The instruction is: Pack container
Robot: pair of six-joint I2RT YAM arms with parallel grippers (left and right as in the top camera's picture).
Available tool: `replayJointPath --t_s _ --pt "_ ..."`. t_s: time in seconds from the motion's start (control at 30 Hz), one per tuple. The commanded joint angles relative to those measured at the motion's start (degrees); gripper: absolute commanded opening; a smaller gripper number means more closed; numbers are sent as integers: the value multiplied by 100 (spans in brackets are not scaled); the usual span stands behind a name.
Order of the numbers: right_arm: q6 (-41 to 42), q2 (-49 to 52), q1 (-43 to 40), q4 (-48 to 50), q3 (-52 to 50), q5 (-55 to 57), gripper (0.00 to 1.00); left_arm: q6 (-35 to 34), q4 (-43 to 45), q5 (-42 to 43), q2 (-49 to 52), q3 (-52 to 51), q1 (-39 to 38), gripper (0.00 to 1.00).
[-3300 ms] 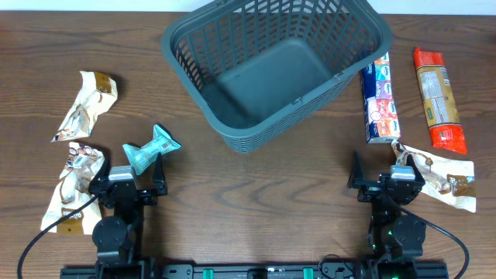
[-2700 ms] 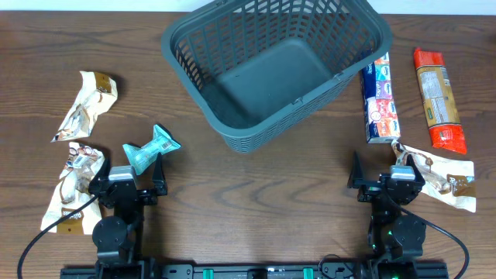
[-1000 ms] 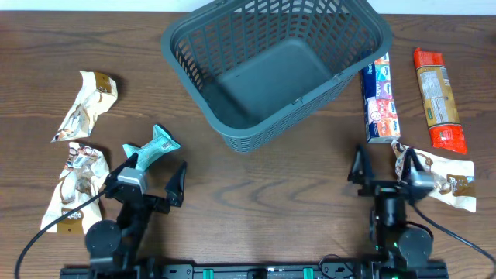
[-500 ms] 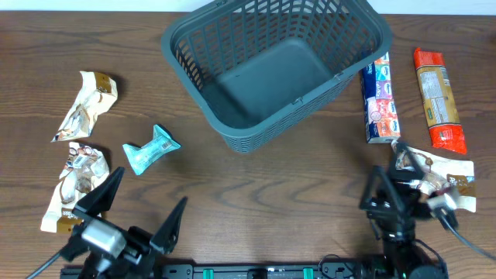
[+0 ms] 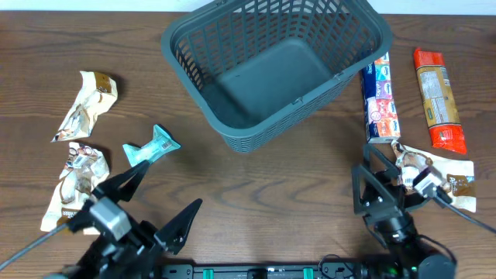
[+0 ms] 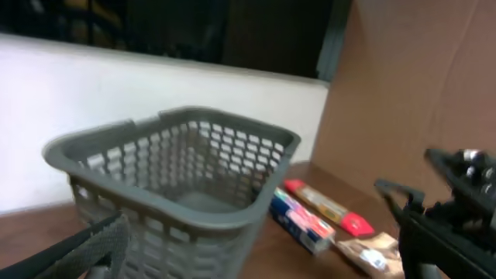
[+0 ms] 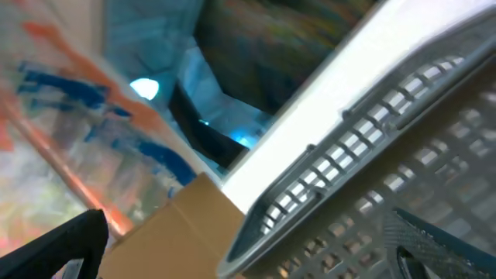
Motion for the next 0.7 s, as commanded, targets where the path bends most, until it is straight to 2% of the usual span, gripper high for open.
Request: replayJointPath --t_s 0.0,0.13,0.27,0.4,0.47,0.53,0.67 --pt "-870 254 7 -1082 1447 424 99 273 -448 293 367 413 20 99" --pt "-1602 1099 7 -3032 3447 1137 99 1095 -1759 85 774 927 20 99" --pt "-1810 2334 7 -5021 5515 1768 99 1624 -3099 -776 1132 1482 20 98" --pt "-2114 3762 7 -7128 7611 2175 99 1611 -4216 -1714 1467 1908 20 98" --pt "-2472 4481 7 -8089 8616 2214 99 1375 -4787 -2013 1674 2074 17 99" --pt "-2870 5211 7 -9068 9606 2271 99 1364 -5248 -1799 1869 2181 17 99" --pt "-3834 6288 7 -10716 11022 1716 99 1364 -5661 -699 2026 2186 17 99"
